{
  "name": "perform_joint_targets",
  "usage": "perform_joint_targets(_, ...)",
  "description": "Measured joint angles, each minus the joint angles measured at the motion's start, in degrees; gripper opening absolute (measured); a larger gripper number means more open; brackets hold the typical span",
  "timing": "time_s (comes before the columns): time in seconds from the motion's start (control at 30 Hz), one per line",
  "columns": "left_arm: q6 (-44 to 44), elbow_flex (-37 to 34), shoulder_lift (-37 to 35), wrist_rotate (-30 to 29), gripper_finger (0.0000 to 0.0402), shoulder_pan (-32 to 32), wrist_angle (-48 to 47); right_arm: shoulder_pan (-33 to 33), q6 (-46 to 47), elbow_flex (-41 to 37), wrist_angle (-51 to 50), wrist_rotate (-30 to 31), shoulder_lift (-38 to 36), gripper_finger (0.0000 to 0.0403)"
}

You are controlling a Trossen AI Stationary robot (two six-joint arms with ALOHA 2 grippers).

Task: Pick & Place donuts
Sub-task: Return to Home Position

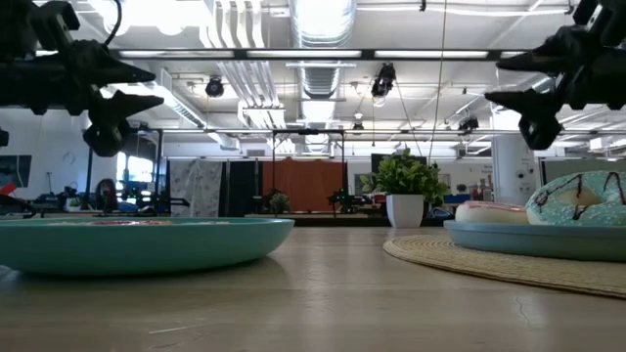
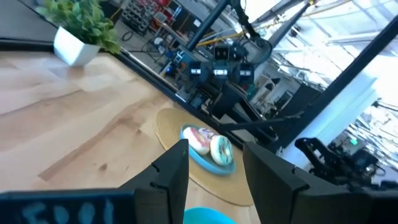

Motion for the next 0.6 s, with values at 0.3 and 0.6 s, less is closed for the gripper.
perform_joint_targets(0.3, 0.72, -0.02, 1.36, -0.28, 0.0126, 0.02, -0.19, 0.09, -1.54, 0.00, -3.58, -0.37, 1.90, 0.0192)
perform_joint_targets(0.6, 0.74, -0.04, 1.37, -0.39, 0.0126, 0.02, -0.31, 0.07, -1.50, 0.02, -3.56, -0.33, 2.35, 0.0192)
